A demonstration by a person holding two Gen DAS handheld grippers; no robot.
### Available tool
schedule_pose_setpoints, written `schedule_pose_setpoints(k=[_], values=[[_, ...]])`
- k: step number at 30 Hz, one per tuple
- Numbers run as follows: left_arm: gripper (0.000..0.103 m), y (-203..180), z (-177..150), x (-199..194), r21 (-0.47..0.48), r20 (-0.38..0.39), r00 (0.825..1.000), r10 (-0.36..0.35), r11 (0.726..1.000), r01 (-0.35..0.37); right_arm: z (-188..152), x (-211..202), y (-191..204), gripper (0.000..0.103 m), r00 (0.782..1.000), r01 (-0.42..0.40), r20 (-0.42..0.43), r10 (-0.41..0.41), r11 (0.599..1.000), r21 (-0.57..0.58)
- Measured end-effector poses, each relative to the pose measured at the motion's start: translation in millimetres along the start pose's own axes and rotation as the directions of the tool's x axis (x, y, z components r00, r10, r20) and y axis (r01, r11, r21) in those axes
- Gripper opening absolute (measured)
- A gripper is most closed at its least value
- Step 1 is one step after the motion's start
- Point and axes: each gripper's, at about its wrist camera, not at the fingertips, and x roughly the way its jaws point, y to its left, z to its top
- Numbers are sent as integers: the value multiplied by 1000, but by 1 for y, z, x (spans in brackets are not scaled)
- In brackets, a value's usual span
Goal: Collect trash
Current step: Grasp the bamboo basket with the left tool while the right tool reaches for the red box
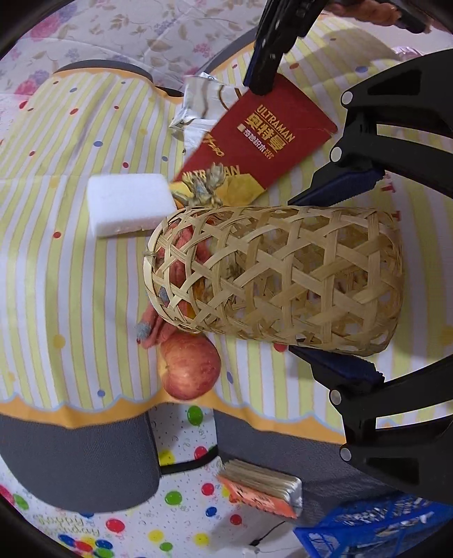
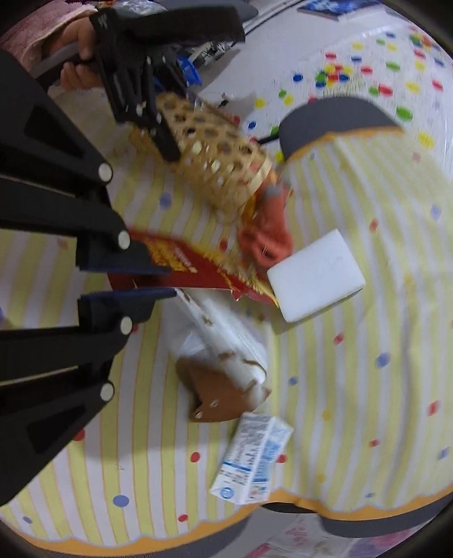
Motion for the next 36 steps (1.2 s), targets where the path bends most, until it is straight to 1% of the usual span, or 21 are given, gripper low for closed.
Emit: schedule_pose_setpoints(k=[1,3,4,5,6,7,11,12,15,17,18,19,20,21,22,24,26,27,31,34,36], values=[[74,1,-1,-5,-3,3,1000,-5,1000,6,1,-7,7,4,1000,4,12,-4,1000,-16],[74,0,-5,-16,-4,12,1000,-21,1000,21,-1,-24,28,3,998,48,38,-45,995,-84],[74,-2,-7,-22,-1,16,999,-30,1000,30,-1,-28,34,3,996,76,45,-71,991,-110],[74,-3,-10,-27,3,18,999,-42,999,42,-4,-36,45,3,991,126,55,-119,980,-156],[74,-5,-12,-30,5,17,999,-49,999,49,-8,-41,51,3,987,159,54,-152,970,-183],[74,-7,-14,-34,7,16,998,-58,998,58,-12,-47,55,3,983,181,50,-174,963,-199],[74,-18,-25,-43,34,6,995,-98,995,98,-31,-62,58,3,977,212,22,-212,954,-211],[74,-21,-27,-44,37,4,995,-102,994,101,-36,-63,57,4,977,213,21,-214,954,-212],[74,-25,-33,-42,39,-10,994,-107,993,108,-53,-63,53,14,978,205,4,-208,962,-178],[74,-25,-35,-43,42,-12,994,-105,994,105,-60,-64,52,15,981,191,-4,-194,970,-152],[74,-25,-36,-43,44,-12,995,-100,994,101,-64,-64,54,18,981,190,-5,-193,971,-148],[74,-24,-36,-42,44,-12,995,-99,994,100,-68,-65,55,26,982,185,-8,-188,972,-145],[74,-23,-36,-42,43,-13,995,-100,994,100,-72,-65,56,31,985,171,-13,-174,976,-135],[74,-23,-37,-42,43,-15,995,-98,994,98,-73,-64,55,40,985,166,-15,-170,978,-127],[74,-22,-37,-41,43,-16,995,-95,994,96,-74,-64,54,43,986,163,-15,-165,980,-116],[74,-22,-37,-40,45,-21,995,-97,994,98,-74,-61,50,43,987,158,-15,-161,983,-93],[74,-23,-38,-38,53,-23,995,-94,994,95,-72,-53,42,43,990,137,-24,-139,989,-52],[74,-22,-38,-37,53,-27,995,-94,994,96,-71,-48,39,43,992,123,-32,-124,992,-30],[74,-20,-40,-31,48,-39,996,-87,995,88,-64,-26,28,43,993,113,-39,-112,993,31],[74,-15,-39,-27,39,-43,995,-85,995,87,-56,-11,21,42,989,142,-42,-140,989,51],[74,-13,-39,-26,37,-44,995,-86,995,87,-53,0,12,42,989,144,-58,-140,986,82]])
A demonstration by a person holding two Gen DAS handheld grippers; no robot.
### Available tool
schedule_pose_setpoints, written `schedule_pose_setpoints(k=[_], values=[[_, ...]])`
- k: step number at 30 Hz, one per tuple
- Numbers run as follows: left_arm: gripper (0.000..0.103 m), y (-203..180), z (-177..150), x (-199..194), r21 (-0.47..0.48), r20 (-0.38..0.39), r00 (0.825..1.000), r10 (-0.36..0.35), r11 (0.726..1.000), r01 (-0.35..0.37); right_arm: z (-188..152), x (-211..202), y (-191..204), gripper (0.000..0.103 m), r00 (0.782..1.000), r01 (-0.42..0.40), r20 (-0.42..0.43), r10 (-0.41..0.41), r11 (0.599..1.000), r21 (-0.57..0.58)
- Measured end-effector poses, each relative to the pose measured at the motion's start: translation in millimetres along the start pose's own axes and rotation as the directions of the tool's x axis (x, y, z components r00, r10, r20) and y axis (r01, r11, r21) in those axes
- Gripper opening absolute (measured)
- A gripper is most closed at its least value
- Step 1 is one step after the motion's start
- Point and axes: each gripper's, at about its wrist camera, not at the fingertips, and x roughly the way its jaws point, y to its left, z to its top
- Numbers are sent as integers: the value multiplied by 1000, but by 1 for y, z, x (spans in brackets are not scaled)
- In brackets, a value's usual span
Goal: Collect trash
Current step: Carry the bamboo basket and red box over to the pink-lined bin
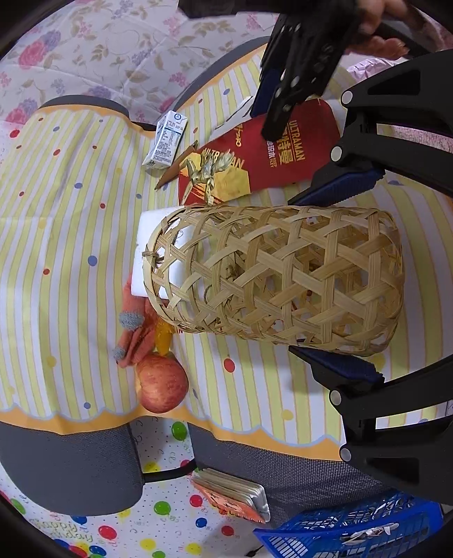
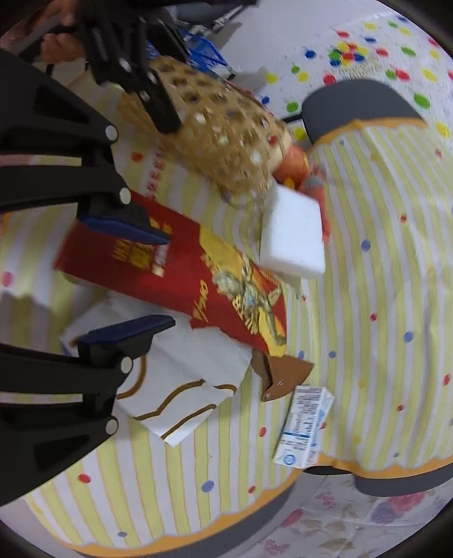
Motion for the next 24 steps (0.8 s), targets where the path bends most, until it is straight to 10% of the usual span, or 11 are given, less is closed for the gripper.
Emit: schedule_pose_setpoints(k=[11,24], values=[[74,2,5,-3,-13,15,1000,8,1000,-7,23,-29,21,3,992,-69,104,72,997,-32],[76,-14,-2,2,5,-17,1000,-22,1000,22,-2,-62,17,2,993,104,74,-95,987,-126]])
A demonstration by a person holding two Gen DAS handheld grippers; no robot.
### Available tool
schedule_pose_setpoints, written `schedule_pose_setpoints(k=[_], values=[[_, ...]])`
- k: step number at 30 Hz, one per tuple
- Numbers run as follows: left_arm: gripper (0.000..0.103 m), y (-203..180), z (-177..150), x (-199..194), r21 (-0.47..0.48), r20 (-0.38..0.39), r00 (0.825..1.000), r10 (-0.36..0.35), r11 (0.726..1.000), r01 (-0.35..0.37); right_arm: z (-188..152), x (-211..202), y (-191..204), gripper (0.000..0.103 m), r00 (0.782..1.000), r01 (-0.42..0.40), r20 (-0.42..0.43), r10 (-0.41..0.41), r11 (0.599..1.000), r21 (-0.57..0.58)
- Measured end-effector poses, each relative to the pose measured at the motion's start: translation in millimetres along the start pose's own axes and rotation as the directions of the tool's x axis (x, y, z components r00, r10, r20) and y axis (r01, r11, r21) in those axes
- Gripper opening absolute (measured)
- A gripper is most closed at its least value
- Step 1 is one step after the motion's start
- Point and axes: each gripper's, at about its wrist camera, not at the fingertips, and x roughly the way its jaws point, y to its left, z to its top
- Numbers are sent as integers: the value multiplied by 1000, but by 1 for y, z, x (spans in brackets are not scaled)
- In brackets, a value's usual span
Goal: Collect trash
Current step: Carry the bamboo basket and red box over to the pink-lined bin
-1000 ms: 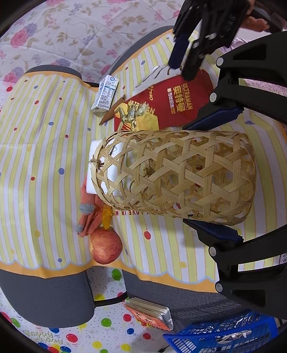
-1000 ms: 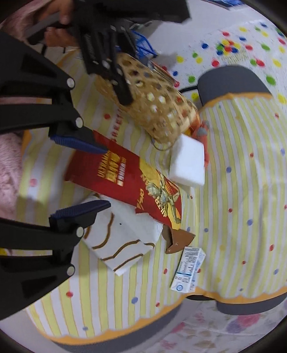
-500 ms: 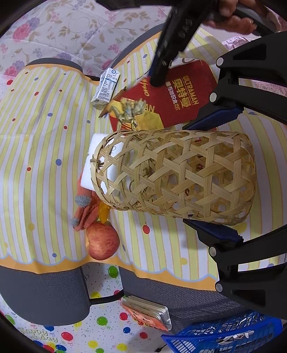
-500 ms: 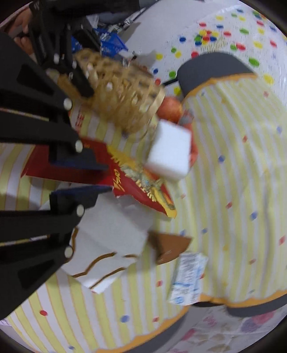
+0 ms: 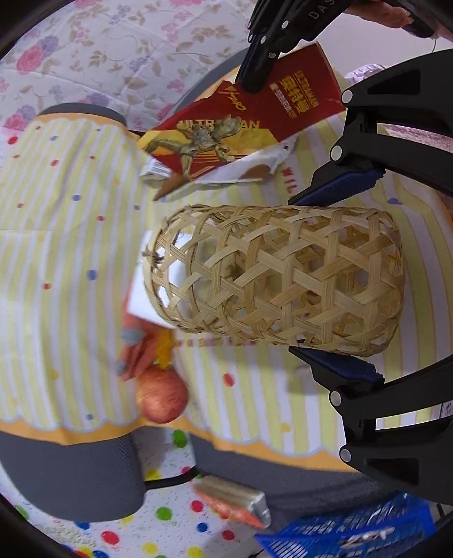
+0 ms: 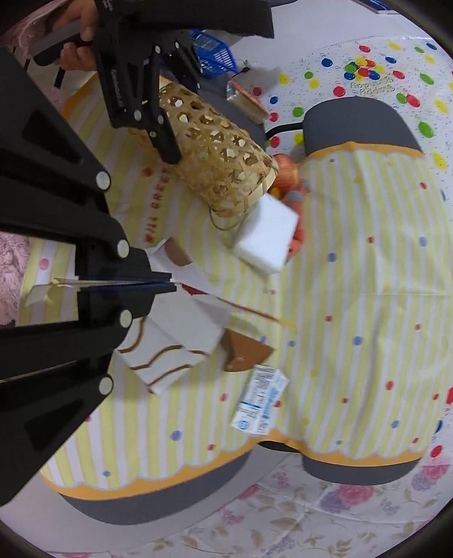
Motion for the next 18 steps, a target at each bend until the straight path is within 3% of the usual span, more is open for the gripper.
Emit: schedule_pose_setpoints(k=[5,9,18], values=[[83,3,2,-6,1,27,1000,8,1000,-8,-2,3,-3,3,1000,-11,-2,11,1000,26],[83,5,8,-15,-12,58,998,-6,1000,7,-1,6,0,13,1000,-27,-1,27,999,34],[75,12,24,-7,-22,47,999,6,1000,-5,5,9,-4,13,1000,-23,9,23,997,75]])
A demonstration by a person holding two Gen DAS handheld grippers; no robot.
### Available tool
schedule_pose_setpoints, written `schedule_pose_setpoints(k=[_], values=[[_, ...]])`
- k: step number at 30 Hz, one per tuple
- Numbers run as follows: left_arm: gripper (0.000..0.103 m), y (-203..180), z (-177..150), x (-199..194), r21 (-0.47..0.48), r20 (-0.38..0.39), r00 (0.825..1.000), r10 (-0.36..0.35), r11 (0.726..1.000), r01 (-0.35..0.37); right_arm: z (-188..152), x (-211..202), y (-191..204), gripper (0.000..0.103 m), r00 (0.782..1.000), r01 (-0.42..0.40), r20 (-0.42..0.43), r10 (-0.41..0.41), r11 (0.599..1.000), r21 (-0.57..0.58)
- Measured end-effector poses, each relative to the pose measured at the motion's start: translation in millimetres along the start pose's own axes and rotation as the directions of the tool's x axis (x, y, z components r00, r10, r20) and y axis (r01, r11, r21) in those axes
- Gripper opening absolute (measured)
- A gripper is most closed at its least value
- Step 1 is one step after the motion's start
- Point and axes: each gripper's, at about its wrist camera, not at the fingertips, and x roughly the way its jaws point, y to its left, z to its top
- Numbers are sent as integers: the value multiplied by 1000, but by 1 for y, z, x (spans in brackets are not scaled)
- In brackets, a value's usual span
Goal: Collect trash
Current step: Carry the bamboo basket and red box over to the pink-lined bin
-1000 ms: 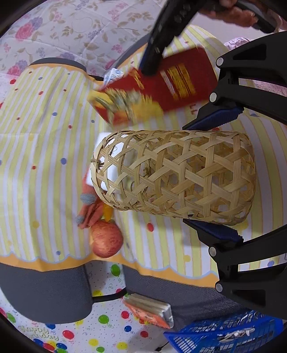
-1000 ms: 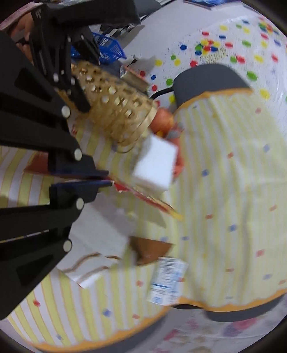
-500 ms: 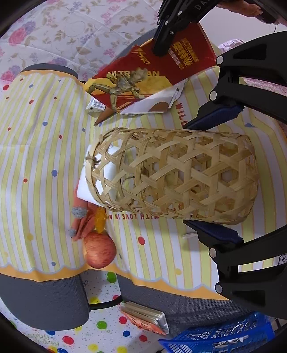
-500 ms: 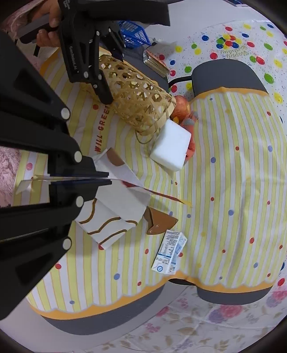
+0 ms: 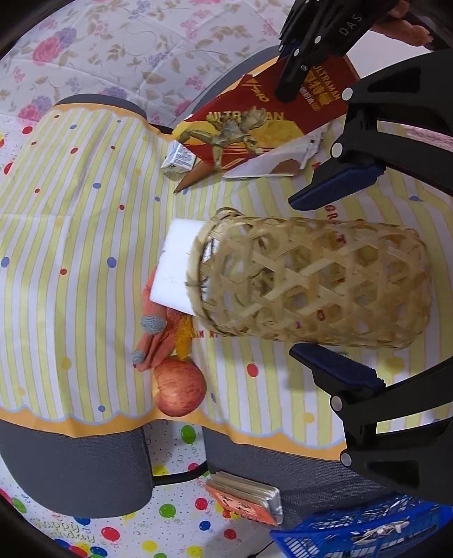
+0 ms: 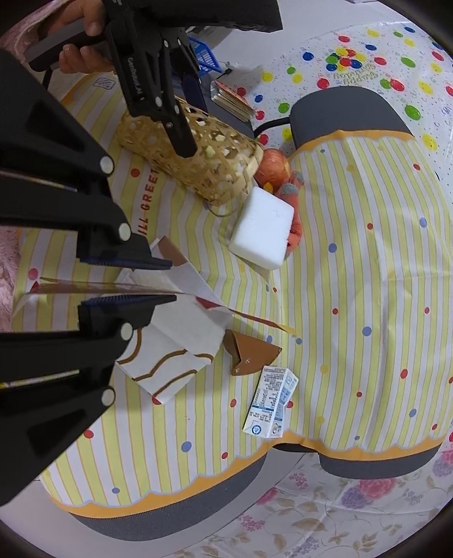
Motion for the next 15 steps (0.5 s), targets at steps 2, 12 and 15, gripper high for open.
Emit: schedule_pose_setpoints(k=[2,12,15], values=[[74,-2,2,5,17,-10,1000,18,1000,-18,1,2,0,13,1000,13,-2,-13,1000,6],[71,-14,-7,-37,16,68,997,-21,1000,20,-1,-32,3,2,993,29,111,-28,1000,-6],[71,-30,-11,-55,44,103,993,-52,998,48,-4,-49,3,2,990,28,140,-28,1000,1]])
